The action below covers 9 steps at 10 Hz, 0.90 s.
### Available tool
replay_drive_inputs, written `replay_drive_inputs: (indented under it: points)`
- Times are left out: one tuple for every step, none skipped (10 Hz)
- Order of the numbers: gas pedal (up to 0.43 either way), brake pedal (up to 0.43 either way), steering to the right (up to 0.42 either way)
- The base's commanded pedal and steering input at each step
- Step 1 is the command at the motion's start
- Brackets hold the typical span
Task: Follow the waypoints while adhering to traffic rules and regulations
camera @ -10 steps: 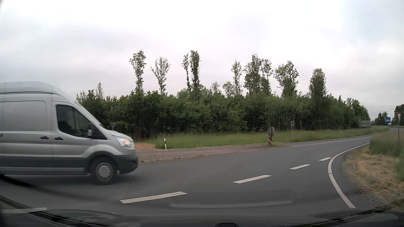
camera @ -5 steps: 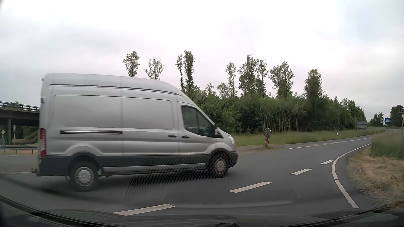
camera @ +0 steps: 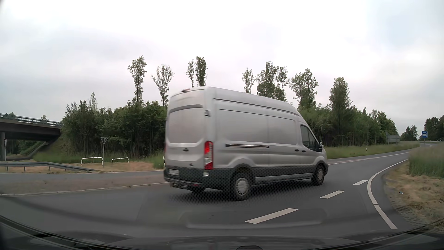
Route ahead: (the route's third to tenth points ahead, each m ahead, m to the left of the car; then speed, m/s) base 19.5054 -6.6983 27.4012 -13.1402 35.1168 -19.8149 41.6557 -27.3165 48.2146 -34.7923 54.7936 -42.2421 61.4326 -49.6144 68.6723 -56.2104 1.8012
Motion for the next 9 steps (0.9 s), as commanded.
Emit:
replay_drive_inputs:
  points:
    - [0.539,0.000,0.144]
    - [0.551,0.000,0.147]
    - [0.551,0.000,0.154]
    - [0.551,0.000,0.158]
    - [0.539,0.000,0.162]
    - [0.539,0.000,0.164]
    - [0.539,0.000,0.164]
    - [0.539,0.000,0.167]
    - [0.539,0.000,0.176]
